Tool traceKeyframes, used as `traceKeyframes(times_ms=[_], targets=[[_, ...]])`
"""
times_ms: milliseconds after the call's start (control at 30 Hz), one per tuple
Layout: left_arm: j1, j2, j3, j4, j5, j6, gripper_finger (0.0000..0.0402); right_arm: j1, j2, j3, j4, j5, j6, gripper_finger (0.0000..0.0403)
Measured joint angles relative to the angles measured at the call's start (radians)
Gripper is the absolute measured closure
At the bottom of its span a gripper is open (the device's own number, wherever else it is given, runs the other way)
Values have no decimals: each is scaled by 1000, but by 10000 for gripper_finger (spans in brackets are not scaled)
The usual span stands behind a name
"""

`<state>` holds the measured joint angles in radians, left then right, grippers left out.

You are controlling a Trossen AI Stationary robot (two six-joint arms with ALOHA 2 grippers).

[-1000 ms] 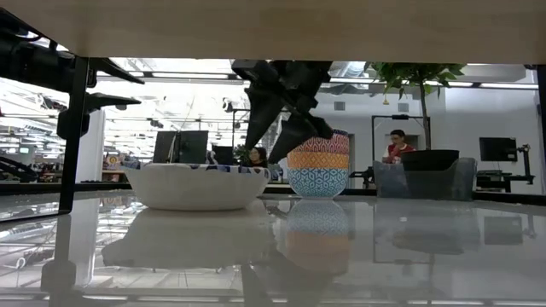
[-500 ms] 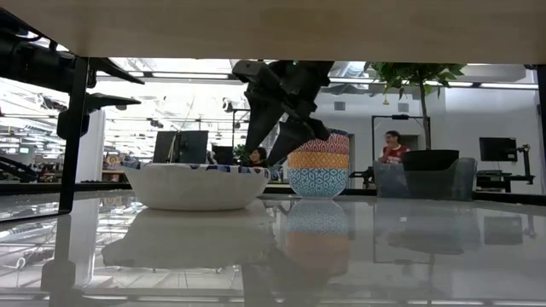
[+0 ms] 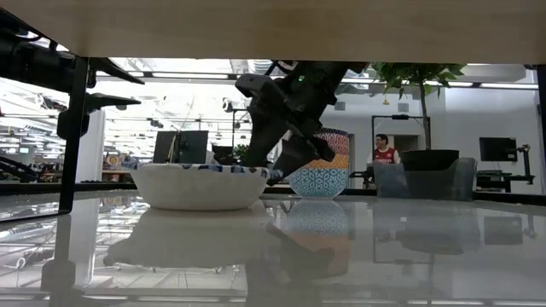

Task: Place and stack plates onto a shelf
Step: Stack the bottom white plate on top of the white plates on the shelf

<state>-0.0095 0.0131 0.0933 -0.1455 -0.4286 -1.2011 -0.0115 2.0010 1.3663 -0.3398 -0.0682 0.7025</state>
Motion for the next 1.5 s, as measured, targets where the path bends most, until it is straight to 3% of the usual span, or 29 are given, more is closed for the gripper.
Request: traceKeyframes(times_ms=[200,533,867,1267,1500], targets=[[0,0,0,0,-2,-8,273,4,0,0,6,9,1,200],[0,0,0,0,-2,-8,273,-3,0,0,0,-13,-6,379],[0,0,0,-1,-2,-7,273,-5,-56,0,-27,-41,30,379],[0,0,0,-5,-2,-7,273,-55,-337,1,-52,67,24,378],[0,0,0,-8,-1,-11,273,-5,-515,1,2,2,36,378]])
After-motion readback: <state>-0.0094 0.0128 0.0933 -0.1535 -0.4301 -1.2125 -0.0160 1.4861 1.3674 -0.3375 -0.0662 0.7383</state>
